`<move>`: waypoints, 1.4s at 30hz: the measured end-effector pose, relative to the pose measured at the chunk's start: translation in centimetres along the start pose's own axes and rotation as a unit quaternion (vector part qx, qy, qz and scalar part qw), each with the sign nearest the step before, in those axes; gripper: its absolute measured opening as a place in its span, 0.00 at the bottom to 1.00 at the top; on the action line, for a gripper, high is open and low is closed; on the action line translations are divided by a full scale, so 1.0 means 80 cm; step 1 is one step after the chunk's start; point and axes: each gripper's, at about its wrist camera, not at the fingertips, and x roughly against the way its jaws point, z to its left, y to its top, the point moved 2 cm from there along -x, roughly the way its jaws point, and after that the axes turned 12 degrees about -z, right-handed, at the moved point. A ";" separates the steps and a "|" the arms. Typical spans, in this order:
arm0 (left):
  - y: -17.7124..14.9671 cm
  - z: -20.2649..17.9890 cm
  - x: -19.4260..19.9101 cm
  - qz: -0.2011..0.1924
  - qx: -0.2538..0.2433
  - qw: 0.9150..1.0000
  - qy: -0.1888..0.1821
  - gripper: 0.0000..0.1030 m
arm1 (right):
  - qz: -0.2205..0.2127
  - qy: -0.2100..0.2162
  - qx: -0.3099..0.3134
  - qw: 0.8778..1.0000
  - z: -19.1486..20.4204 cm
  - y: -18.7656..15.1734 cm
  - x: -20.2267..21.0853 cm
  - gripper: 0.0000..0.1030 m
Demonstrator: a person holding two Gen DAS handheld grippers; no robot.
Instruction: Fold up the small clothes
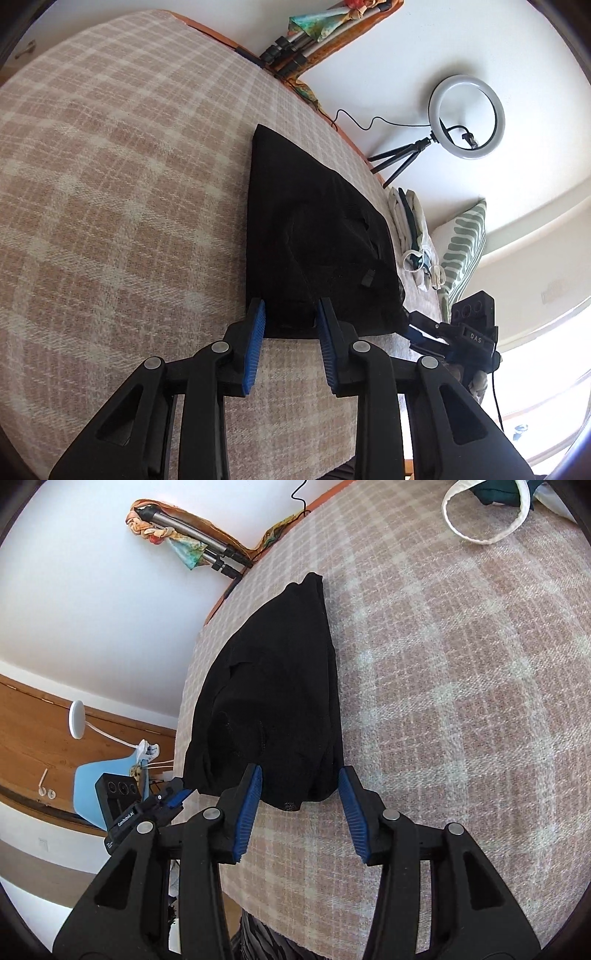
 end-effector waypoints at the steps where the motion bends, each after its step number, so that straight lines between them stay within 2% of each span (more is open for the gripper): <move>1: 0.000 0.001 -0.001 0.003 0.004 1.000 -0.003 0.23 | 0.001 0.002 0.001 1.000 0.000 0.000 -0.002 0.44; 2: 0.000 0.001 -0.003 0.007 0.004 1.000 -0.002 0.23 | 0.001 0.001 0.004 1.000 0.001 0.000 -0.004 0.38; 4: 0.000 0.002 -0.006 0.009 0.002 1.000 0.001 0.13 | 0.003 -0.005 0.015 1.000 0.005 -0.001 -0.008 0.28; 5: 0.000 0.002 -0.007 0.011 0.001 1.000 0.002 0.05 | 0.004 -0.006 0.019 1.000 0.006 0.000 -0.008 0.20; 7: 0.001 0.000 -0.007 0.011 -0.005 1.000 0.001 0.04 | 0.006 0.000 0.021 1.000 0.008 0.001 -0.006 0.12; 14: 0.012 -0.006 0.017 -0.007 0.003 1.000 -0.019 0.04 | -0.017 0.035 0.041 0.998 0.028 0.017 0.025 0.08; 17: 0.012 -0.006 0.027 -0.012 -0.003 1.000 -0.023 0.04 | -0.021 0.035 0.056 0.998 0.029 0.018 0.036 0.08; 19: 0.007 0.001 0.022 0.001 -0.015 1.000 -0.006 0.04 | -0.009 0.017 0.063 0.998 0.021 0.014 0.028 0.08; 21: 0.000 0.016 0.012 0.018 0.000 1.000 0.004 0.03 | 0.004 -0.014 0.069 0.997 0.010 0.007 0.017 0.08; 23: -0.007 0.026 0.007 0.025 0.010 1.000 0.009 0.03 | 0.010 -0.026 0.076 0.997 0.005 0.002 0.013 0.08; 27: -0.015 0.026 0.011 0.037 -0.014 0.999 0.032 0.03 | 0.012 -0.056 0.095 0.994 0.001 0.005 0.018 0.08; 30: -0.015 0.018 0.024 0.039 -0.056 0.996 0.056 0.04 | 0.005 -0.047 0.107 0.993 0.004 0.016 0.034 0.13; 34: -0.005 -0.002 0.046 0.004 -0.106 0.991 0.077 0.05 | -0.036 -0.019 0.104 0.994 0.009 0.047 0.054 0.40; 38: 0.001 -0.040 0.039 -0.016 -0.153 0.986 0.069 0.06 | -0.058 -0.002 0.089 0.994 0.010 0.082 0.046 0.40; 42: 0.002 -0.071 0.005 -0.019 -0.185 0.981 0.055 0.06 | -0.063 0.008 0.069 0.996 0.006 0.114 0.022 0.40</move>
